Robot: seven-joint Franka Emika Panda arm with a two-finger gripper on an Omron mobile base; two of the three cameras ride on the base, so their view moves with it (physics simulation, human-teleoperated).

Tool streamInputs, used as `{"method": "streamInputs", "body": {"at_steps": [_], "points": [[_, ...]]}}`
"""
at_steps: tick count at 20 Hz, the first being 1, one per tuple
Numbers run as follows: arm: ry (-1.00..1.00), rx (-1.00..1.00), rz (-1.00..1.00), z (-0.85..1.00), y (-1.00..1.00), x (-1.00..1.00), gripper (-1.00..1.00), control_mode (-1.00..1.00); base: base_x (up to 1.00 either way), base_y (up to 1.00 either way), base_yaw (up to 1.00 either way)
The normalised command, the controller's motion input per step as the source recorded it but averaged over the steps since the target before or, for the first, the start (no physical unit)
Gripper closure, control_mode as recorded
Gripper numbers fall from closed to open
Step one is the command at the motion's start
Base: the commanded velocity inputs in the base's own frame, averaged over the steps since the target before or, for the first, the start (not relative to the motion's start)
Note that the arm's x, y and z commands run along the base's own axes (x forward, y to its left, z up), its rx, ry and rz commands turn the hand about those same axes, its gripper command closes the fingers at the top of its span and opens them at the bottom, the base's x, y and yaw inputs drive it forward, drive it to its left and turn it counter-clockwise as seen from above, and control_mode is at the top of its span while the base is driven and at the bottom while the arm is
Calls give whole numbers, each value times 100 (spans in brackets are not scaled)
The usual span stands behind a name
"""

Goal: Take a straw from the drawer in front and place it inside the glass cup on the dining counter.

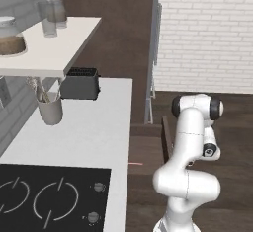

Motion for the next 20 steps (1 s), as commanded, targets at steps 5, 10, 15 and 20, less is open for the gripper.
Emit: {"method": "streamInputs", "body": {"at_steps": [5,10,15,20], "points": [[14,-6,0,3,-82,0,-100,-100,0,0,0],[11,-17,0,16,-67,0,-100,-100,0,0,0],[9,-22,0,56,-52,0,-100,-100,0,0,0],[2,-19,0,100,-3,-8,-100,-100,0,0,0]]}}
